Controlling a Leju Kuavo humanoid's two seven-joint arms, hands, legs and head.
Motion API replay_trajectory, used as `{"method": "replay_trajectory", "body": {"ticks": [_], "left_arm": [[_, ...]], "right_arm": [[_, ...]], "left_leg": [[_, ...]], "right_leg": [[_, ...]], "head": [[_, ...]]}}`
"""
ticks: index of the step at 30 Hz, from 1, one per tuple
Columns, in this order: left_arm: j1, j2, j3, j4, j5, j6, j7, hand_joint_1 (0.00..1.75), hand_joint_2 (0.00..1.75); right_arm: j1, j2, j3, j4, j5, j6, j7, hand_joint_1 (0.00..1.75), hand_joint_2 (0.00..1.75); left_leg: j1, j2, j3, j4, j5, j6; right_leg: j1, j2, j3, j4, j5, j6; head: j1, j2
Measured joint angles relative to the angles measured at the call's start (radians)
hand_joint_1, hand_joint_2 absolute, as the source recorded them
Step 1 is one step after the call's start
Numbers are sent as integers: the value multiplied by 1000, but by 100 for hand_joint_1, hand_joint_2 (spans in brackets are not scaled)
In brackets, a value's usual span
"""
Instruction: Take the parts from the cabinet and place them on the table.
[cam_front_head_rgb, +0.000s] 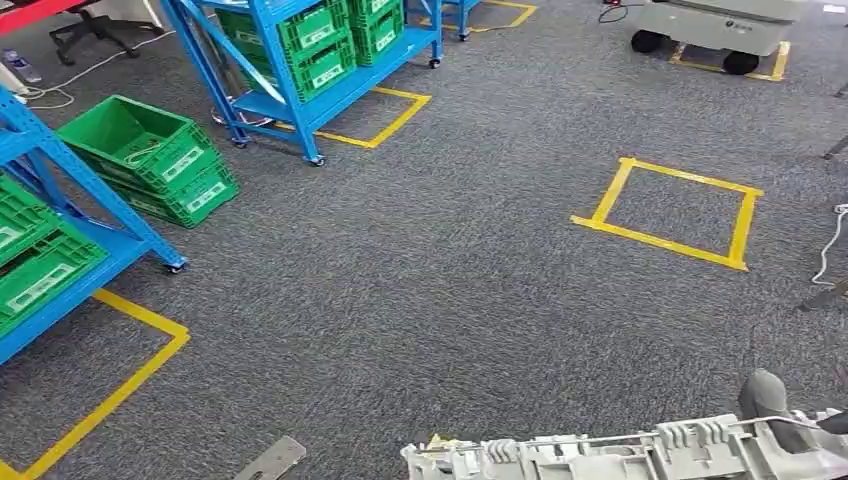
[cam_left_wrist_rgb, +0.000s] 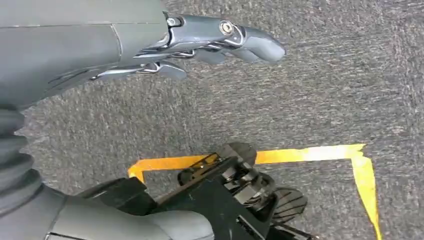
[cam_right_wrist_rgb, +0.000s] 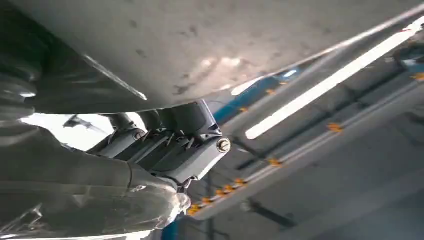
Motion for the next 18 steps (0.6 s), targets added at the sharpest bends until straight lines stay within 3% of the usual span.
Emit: {"method": "replay_trajectory", "body": {"ticks": [2, 3, 4, 6, 7, 8, 9, 10, 11, 12, 13, 16, 17, 18], "left_arm": [[-2, 0, 0, 0, 0, 0, -1, 0, 175], [-3, 0, 0, 0, 0, 0, -1, 0, 175], [-2, 0, 0, 0, 1, 0, -2, 0, 175], [1, 0, 0, 0, 5, 1, -2, 0, 175], [2, 0, 0, 0, 5, 1, -2, 0, 175], [3, 0, 0, 0, 7, 2, -2, 0, 175], [3, 0, 0, 0, 7, 3, -3, 0, 175], [2, 0, 0, 0, 8, 4, -3, 0, 175], [1, 0, 0, 0, 8, 4, -3, 0, 175], [1, 1, 0, 0, 8, 5, -3, 0, 175], [0, 1, 0, 0, 8, 7, -3, 0, 175], [-2, 1, 0, 0, 10, 10, -4, 0, 175], [-3, 0, -1, 0, 11, 10, -4, 0, 175], [-4, 0, -1, 0, 11, 11, -5, 0, 175]], "right_arm": [[0, 0, -1, -2, 0, 0, 0, 175, 175], [1, 0, -1, -3, 0, 0, 0, 175, 175], [-1, 0, -2, -4, -1, 0, 0, 175, 175], [-1, 0, -3, -4, 1, 0, 0, 175, 175], [-1, 0, -4, -4, 2, 0, 2, 175, 175], [-1, 0, -4, -4, 2, 0, 2, 175, 175], [-1, 0, -5, -4, 2, 0, 3, 175, 175], [-1, 0, -5, -4, 2, 0, 3, 175, 175], [-1, 0, -5, -4, 3, 0, 3, 175, 175], [-1, 0, -5, -4, 3, 0, 5, 175, 175], [-2, 0, -5, -5, 3, 0, 6, 175, 175], [-1, 0, -6, -9, 5, 0, 8, 175, 175], [-1, 0, -7, -10, 5, 0, 11, 175, 175], [0, 0, -8, -11, 5, 0, 11, 175, 175]], "left_leg": [[4, 8, -1, -1, -6, -12], [6, -21, -5, 13, -20, -19], [7, -43, -25, 60, -54, -23], [10, -55, -108, 235, -137, -27], [10, -56, -142, 301, -155, -28], [11, -56, -153, 316, -146, -28], [12, -57, -142, 288, -116, -27], [14, -58, -112, 224, -72, -26], [17, -68, -64, 126, -23, -24], [21, -93, -24, 47, 7, -24], [22, -120, -6, 4, -4, -24], [15, -106, -12, 3, 0, -10], [17, -97, -11, -2, 6, 1], [20, -84, -9, -8, 11, 9]], "right_leg": [[-4, 18, -2, -7, 7, -16], [-6, 24, -3, -8, 10, -20], [-7, 31, -6, -8, 12, -24], [-7, 50, -12, -8, 14, -29], [-7, 60, -14, -8, 15, -30], [-7, 70, -14, -8, 16, -29], [-8, 81, -14, -8, 18, -28], [-8, 91, -14, -8, 19, -26], [-10, 104, -13, -8, 21, -22], [-11, 112, -14, -8, 23, -19], [-5, 121, -19, -2, 22, -12], [-13, 140, -26, -15, 35, 9], [-14, 146, -35, -17, 37, 16], [-14, 124, -39, -1, 28, 18]], "head": [[0, 0], [-2, 0], [-2, 0], [-2, 0], [-3, 0], [-2, 0], [-3, 0], [-2, 0], [-2, 0], [-3, 0], [-3, 0], [-4, 0], [-4, 0], [-2, 0]]}}
